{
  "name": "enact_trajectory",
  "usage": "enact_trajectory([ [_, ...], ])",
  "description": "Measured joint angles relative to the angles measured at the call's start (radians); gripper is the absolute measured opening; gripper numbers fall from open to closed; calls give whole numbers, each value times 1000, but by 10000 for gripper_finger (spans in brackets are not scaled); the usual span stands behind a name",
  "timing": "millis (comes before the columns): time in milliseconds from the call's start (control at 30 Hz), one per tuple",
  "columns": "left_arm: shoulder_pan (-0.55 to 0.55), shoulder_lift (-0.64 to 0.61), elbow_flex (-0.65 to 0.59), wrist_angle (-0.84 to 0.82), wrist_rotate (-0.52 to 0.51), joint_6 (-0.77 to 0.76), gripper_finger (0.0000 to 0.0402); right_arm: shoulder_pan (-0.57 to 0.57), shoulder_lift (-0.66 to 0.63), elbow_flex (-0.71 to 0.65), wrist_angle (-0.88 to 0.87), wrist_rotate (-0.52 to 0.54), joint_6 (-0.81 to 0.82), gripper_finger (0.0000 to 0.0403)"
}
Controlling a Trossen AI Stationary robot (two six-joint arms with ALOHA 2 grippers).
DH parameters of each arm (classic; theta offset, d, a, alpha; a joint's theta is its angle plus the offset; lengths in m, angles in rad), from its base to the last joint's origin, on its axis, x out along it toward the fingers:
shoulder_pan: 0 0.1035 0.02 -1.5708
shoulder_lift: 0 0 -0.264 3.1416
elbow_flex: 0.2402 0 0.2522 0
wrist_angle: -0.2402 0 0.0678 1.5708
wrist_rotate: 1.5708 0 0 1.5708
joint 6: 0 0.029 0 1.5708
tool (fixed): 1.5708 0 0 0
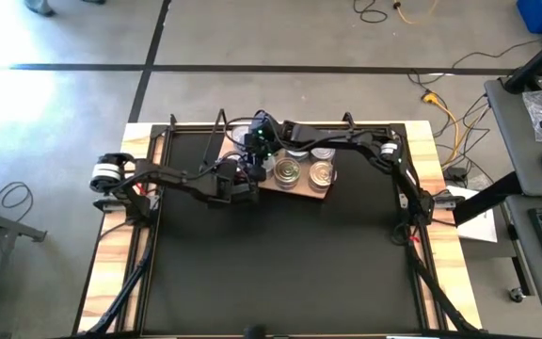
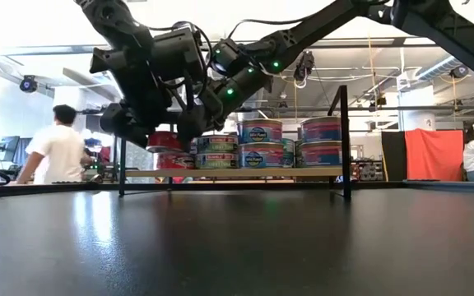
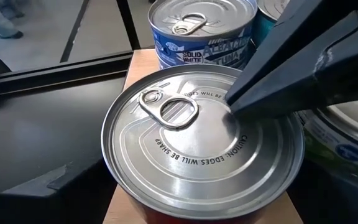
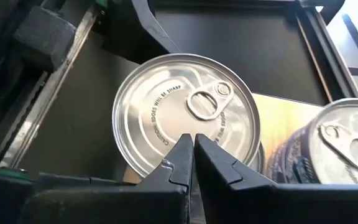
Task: Stack canned seafood by type on shelf
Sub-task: Stack the red tuna can on the red tuna can
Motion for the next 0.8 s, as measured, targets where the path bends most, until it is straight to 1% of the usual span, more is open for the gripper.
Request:
enact_trajectory([
  [133, 18, 12, 2, 13, -9, 0, 386, -17, 0, 1, -10, 3, -4, 12],
  [433, 34, 17, 12, 16, 19, 17, 398, -26, 0, 1, -21, 7, -4, 12],
  [800, 39, 16, 77, -118, 108, 0, 400, -26, 0, 0, -36, 6, 10, 12],
])
